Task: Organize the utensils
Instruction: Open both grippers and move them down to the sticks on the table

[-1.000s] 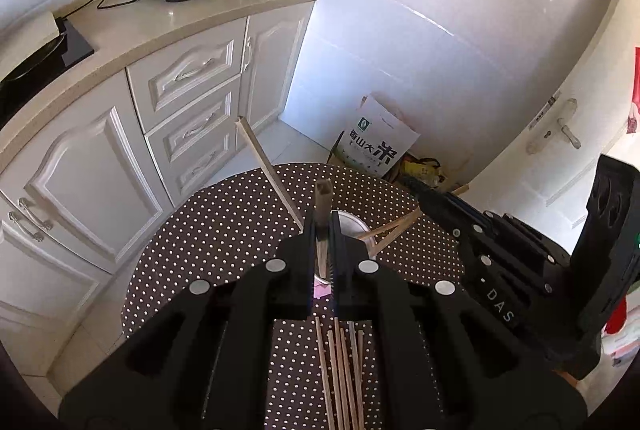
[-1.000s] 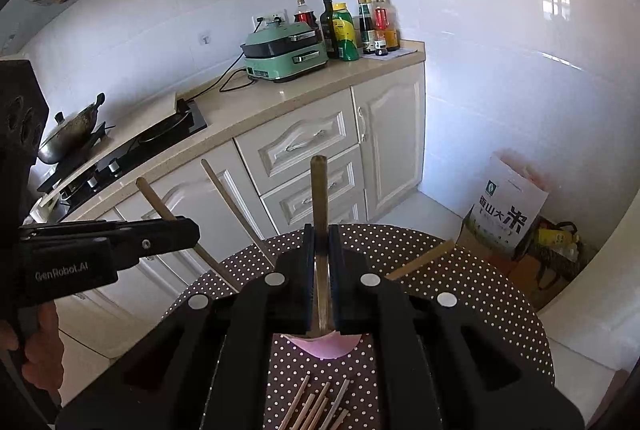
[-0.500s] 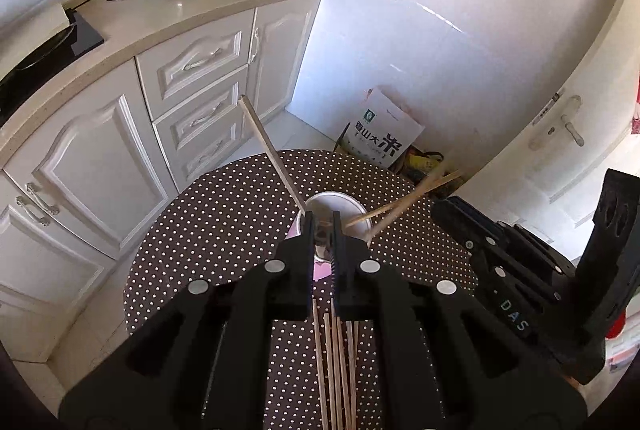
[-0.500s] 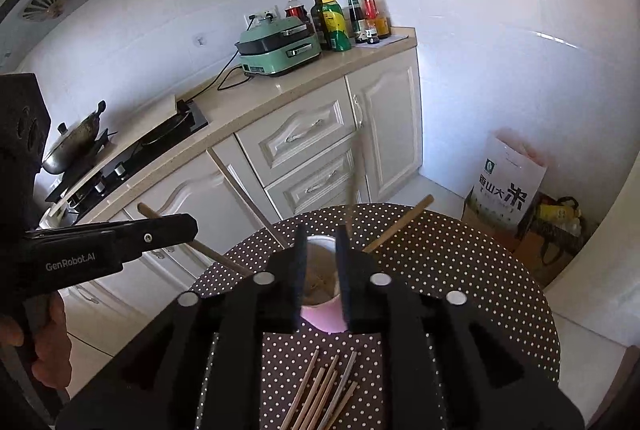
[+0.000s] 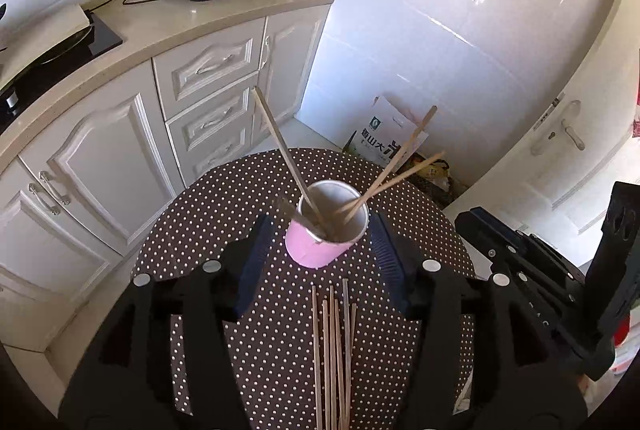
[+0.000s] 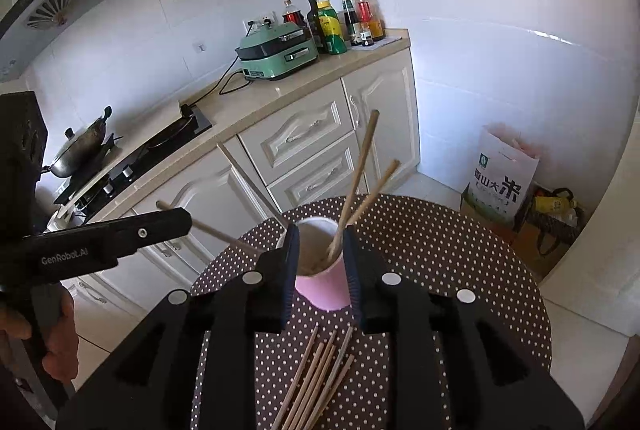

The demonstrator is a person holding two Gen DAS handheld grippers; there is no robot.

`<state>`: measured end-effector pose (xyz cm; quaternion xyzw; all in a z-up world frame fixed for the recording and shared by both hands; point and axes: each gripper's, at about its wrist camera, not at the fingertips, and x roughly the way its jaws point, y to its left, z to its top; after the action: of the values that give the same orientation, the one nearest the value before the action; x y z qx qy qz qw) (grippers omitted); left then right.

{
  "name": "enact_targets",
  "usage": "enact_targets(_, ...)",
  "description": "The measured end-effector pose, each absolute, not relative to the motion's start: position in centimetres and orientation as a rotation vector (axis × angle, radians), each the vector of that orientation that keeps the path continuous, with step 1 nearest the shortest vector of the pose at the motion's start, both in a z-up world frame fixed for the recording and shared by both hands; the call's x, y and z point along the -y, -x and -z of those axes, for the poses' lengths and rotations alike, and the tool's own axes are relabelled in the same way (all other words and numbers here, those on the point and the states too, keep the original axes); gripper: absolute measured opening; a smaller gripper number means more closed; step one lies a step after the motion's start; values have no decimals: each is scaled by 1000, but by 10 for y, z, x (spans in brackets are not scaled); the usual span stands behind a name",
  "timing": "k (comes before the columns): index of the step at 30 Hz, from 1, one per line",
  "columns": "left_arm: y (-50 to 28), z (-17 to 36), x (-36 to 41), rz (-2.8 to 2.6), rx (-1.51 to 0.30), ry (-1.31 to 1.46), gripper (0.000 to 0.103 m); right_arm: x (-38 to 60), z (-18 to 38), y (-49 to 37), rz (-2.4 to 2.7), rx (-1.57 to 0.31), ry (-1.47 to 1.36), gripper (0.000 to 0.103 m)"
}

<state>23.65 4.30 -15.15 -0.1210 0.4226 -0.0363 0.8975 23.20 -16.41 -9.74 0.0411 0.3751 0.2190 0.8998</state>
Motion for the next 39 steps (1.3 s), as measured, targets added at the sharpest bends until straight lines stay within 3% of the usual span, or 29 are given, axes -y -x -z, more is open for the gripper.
enact_targets(10,-221,193,-44,60,-986,249,52,177,130,-213,-417,-895,-112,21)
enact_targets(28,-237,311,-11,163,-1348,238,52,196,201,-204,-299,-1189,-204,21)
enact_targets(39,-247,359,2,170,-1440,121,37,197,218,-215,-283,-1255,-230,21)
